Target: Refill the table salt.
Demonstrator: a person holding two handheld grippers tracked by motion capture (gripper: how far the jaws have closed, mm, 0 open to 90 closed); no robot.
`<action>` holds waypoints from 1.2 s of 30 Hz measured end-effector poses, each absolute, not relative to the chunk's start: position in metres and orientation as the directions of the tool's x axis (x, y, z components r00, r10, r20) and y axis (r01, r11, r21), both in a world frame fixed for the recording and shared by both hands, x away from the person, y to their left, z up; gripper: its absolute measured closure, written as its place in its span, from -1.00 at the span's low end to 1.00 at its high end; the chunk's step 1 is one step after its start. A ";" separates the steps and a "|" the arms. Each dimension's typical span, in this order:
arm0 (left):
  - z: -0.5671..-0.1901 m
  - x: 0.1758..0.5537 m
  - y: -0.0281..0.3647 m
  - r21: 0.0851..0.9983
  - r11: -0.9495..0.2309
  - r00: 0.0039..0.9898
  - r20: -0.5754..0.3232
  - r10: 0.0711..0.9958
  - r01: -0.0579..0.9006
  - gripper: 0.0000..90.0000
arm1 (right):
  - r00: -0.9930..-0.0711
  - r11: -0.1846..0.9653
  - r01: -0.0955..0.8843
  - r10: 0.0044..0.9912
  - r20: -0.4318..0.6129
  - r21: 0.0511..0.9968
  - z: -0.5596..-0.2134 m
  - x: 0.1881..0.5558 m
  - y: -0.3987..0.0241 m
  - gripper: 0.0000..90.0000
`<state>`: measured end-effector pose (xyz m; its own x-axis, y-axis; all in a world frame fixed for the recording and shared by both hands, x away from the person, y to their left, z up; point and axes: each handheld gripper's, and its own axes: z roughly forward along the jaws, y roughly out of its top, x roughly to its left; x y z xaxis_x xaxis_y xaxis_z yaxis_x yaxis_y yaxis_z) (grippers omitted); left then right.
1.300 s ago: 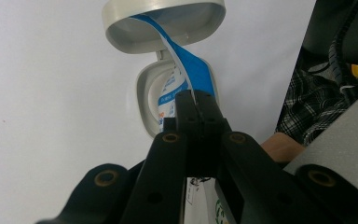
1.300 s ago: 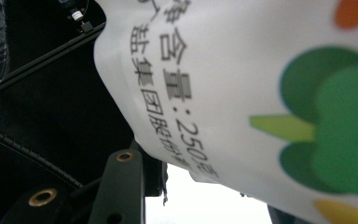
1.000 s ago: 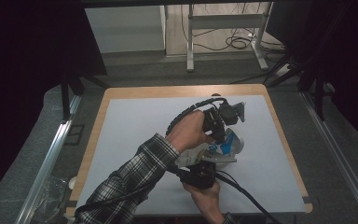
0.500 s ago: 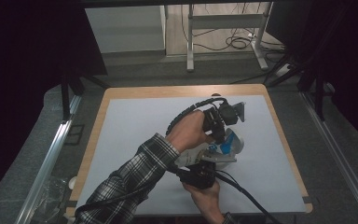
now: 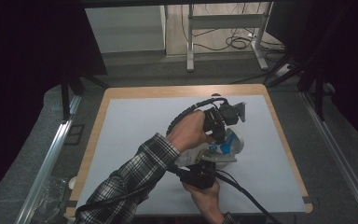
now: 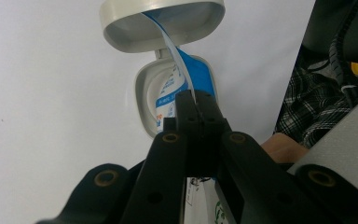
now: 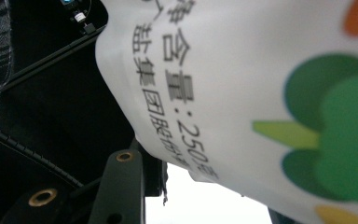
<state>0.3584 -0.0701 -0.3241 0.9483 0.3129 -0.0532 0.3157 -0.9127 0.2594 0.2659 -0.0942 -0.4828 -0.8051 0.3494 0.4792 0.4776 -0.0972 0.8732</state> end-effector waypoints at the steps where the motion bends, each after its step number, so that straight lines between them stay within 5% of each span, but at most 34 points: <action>1: -0.324 0.359 -0.070 0.258 -0.913 0.948 -0.054 0.312 0.315 1.00 | -0.804 -0.097 0.479 0.351 0.480 0.873 -0.483 0.266 -0.094 0.34; 36: -0.324 0.358 -0.072 0.246 -0.916 0.947 -0.045 0.317 0.318 1.00 | -0.806 -0.099 0.476 0.348 0.478 0.874 -0.482 0.266 -0.094 0.34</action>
